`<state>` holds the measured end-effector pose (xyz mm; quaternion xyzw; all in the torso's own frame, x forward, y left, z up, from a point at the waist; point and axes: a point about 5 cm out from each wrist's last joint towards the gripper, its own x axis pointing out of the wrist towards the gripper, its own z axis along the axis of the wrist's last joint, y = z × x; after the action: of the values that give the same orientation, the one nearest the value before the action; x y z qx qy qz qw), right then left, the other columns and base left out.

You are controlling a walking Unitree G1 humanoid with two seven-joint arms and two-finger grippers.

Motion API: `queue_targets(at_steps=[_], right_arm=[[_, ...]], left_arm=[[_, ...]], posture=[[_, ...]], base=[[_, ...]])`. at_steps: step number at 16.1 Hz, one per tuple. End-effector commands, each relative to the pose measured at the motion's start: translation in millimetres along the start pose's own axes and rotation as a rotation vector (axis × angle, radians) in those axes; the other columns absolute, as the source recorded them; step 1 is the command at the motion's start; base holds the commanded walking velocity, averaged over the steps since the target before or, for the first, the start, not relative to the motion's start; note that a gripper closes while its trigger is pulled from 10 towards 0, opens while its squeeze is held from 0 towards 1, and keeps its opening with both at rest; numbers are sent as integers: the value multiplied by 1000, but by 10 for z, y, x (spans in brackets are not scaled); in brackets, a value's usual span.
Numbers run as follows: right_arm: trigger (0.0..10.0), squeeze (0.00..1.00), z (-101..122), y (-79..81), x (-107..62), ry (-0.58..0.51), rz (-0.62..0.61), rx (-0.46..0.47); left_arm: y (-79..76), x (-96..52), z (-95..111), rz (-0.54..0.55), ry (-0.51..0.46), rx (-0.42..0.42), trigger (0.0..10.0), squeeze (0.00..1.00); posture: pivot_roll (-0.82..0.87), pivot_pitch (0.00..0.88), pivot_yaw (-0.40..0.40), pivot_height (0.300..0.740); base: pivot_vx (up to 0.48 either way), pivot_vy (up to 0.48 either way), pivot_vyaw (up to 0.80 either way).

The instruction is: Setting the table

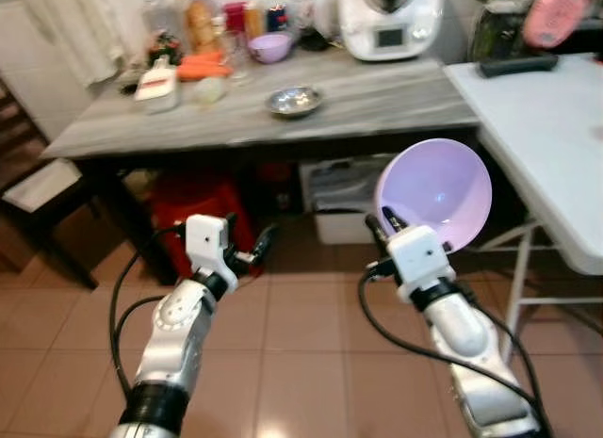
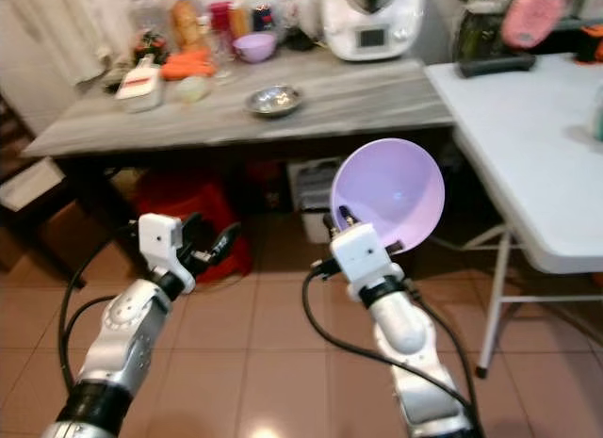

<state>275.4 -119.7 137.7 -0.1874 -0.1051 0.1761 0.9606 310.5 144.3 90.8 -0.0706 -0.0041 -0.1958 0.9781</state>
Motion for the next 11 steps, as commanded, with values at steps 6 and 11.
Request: queue_targets(at_steps=[6, 11], right_arm=[[10000, 0, 35, 31, -2, -28, 5, 8], [10000, 0, 56, 50, -4, -42, 21, -8]], left_arm=[[205, -41, 65, 129, -25, 87, 10000, 0], [216, -46, 101, 96, -50, 68, 10000, 0]], posture=[[-103, 0, 130, 740], [-103, 0, 128, 740]], base=[[0, 276, 0], [0, 0, 215]])
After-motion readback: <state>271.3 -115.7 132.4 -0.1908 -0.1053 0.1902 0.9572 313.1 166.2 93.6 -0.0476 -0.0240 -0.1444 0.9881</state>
